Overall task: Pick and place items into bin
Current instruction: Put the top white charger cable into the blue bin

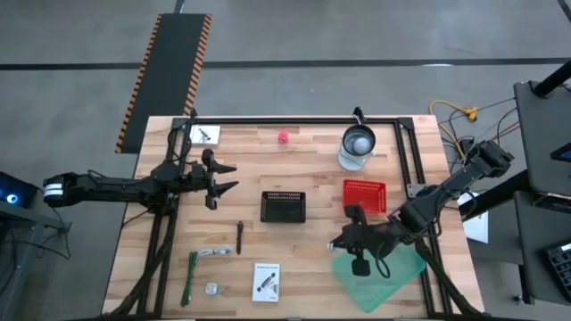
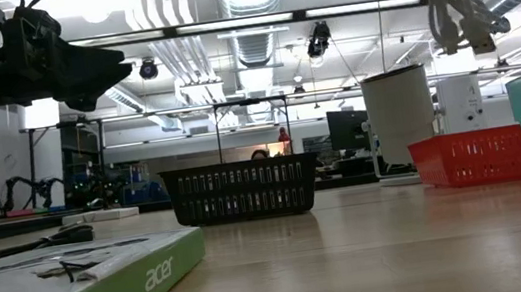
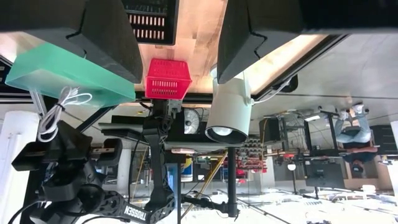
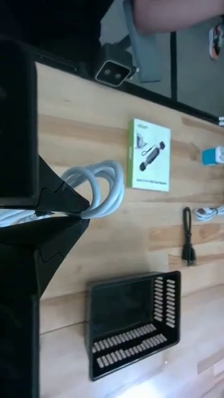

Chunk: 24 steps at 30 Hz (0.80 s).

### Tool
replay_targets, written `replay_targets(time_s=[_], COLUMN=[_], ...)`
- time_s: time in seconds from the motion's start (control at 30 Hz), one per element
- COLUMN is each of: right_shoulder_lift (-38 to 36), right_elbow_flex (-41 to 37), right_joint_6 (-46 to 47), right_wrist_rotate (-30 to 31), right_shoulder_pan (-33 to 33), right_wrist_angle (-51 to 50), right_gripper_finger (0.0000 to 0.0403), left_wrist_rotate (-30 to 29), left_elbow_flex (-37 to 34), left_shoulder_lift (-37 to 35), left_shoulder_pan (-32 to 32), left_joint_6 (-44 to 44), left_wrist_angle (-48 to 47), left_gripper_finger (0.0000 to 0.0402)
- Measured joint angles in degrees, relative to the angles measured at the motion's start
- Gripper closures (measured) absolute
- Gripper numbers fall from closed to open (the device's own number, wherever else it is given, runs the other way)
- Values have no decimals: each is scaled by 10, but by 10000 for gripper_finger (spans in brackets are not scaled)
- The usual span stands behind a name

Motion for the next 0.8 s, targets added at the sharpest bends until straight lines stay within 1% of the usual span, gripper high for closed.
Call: replay_targets(time_s=[0.27, 0.57, 0.8], right_shoulder_lift=[0, -5, -5], right_elbow_flex=[0, 0, 16], right_joint_6=[37, 96, 119], right_wrist_rotate=[5, 6, 11], right_shoulder_pan=[14, 47, 68], right_wrist_angle=[-11, -53, -71], right_gripper_finger=[394, 394, 394], left_wrist_rotate=[0, 0, 0], left_elbow_flex=[0, 0, 0], left_shoulder_lift=[0, 0, 0], left_shoulder_pan=[0, 0, 0], left_joint_6=[0, 0, 0], left_wrist_angle=[0, 0, 0], left_gripper_finger=[210, 210, 210])
